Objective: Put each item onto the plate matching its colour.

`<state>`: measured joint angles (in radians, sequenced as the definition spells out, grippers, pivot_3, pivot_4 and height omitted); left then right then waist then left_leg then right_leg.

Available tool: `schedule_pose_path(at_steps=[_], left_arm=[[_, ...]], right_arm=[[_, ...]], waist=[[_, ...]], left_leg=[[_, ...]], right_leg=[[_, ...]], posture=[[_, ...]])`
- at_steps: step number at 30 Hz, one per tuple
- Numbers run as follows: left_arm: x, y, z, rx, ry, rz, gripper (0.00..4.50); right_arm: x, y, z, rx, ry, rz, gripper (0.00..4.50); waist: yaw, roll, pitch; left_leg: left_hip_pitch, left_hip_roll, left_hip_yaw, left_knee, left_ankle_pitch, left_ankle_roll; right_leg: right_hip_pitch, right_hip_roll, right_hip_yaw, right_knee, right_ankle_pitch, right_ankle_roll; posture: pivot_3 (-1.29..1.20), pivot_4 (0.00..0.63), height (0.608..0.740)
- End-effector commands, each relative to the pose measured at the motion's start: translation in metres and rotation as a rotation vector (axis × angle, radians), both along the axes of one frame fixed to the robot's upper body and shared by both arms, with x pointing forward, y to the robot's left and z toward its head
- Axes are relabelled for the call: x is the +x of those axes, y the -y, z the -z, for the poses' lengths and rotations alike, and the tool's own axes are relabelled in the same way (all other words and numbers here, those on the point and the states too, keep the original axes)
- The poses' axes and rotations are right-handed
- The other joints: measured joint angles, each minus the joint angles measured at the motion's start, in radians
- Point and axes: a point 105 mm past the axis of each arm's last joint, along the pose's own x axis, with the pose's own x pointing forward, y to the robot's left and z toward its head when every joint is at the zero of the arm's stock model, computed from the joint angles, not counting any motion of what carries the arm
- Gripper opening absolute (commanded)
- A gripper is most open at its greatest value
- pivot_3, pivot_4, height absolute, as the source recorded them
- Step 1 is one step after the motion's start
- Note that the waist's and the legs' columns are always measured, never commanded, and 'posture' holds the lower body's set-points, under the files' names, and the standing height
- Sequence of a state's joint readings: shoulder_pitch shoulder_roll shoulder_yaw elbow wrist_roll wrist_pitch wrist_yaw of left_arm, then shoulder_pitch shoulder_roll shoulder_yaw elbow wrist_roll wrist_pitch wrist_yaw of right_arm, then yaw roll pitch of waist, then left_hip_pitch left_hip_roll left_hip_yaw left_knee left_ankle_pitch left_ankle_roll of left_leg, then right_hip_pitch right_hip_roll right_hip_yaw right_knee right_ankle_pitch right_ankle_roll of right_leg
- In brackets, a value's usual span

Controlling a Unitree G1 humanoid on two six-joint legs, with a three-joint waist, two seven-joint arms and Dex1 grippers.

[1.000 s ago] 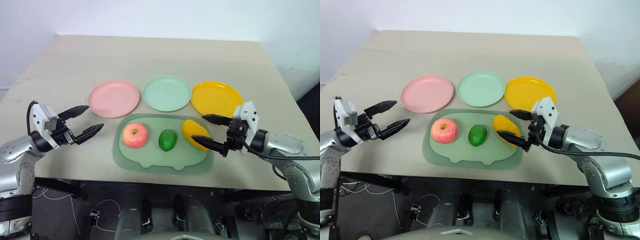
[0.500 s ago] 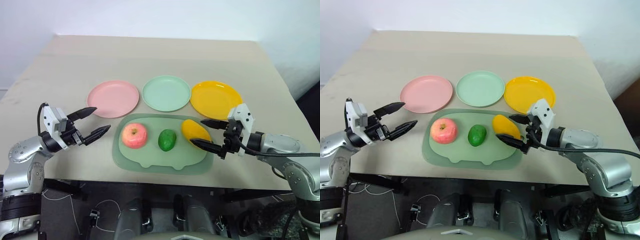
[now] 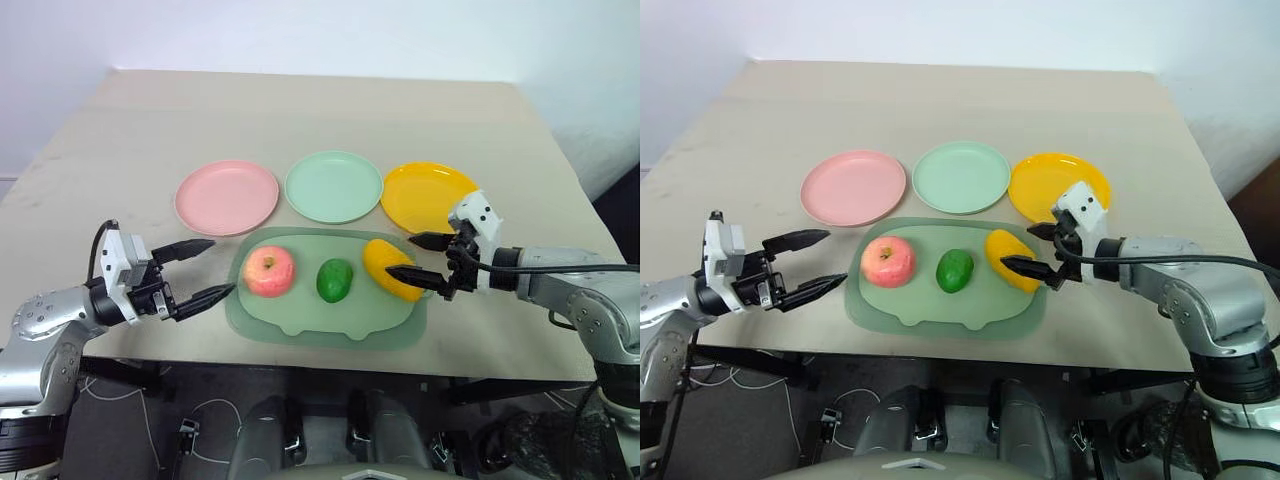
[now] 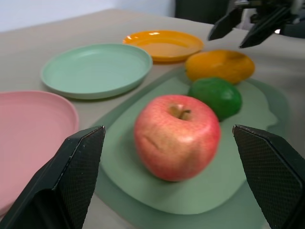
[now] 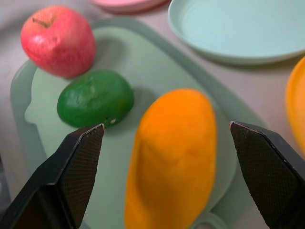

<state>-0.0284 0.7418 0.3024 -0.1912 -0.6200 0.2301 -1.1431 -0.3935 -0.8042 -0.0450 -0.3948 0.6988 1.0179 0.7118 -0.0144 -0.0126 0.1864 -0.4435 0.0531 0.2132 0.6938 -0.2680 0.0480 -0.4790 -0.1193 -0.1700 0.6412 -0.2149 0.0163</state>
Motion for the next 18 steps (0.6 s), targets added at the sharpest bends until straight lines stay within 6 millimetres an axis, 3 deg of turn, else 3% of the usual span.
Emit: schedule_pose_path(at_steps=[1, 8, 18], left_arm=[[-0.005, 0.005, -0.006, -0.001, 0.023, 0.024, 4.49], [-0.007, 0.006, 0.003, -0.010, -0.004, 0.025, 4.49], [-0.006, 0.011, 0.002, -0.015, 0.007, 0.030, 4.49]], right_arm=[[-0.001, 0.000, 0.000, -0.041, -0.016, -0.010, 4.50], [0.002, -0.001, 0.005, -0.074, -0.083, -0.023, 4.50], [0.014, -0.001, 0.026, -0.190, -0.149, 0.006, 4.50]], waist=[[0.000, 0.000, 0.000], [0.000, 0.000, 0.000], [0.000, 0.000, 0.000]], left_leg=[[0.000, 0.000, 0.000, 0.000, 0.000, 0.000], [0.000, 0.000, 0.000, 0.000, 0.000, 0.000], [-0.001, 0.000, 0.000, 0.000, 0.000, 0.000]], right_leg=[[0.000, 0.000, 0.000, 0.000, 0.000, 0.000], [0.000, 0.000, 0.000, 0.000, 0.000, 0.000], [-0.001, 0.000, 0.000, 0.000, 0.000, -0.001]], posture=[[0.00, 0.150, 0.696], [0.00, 0.150, 0.696], [0.00, 0.150, 0.696]])
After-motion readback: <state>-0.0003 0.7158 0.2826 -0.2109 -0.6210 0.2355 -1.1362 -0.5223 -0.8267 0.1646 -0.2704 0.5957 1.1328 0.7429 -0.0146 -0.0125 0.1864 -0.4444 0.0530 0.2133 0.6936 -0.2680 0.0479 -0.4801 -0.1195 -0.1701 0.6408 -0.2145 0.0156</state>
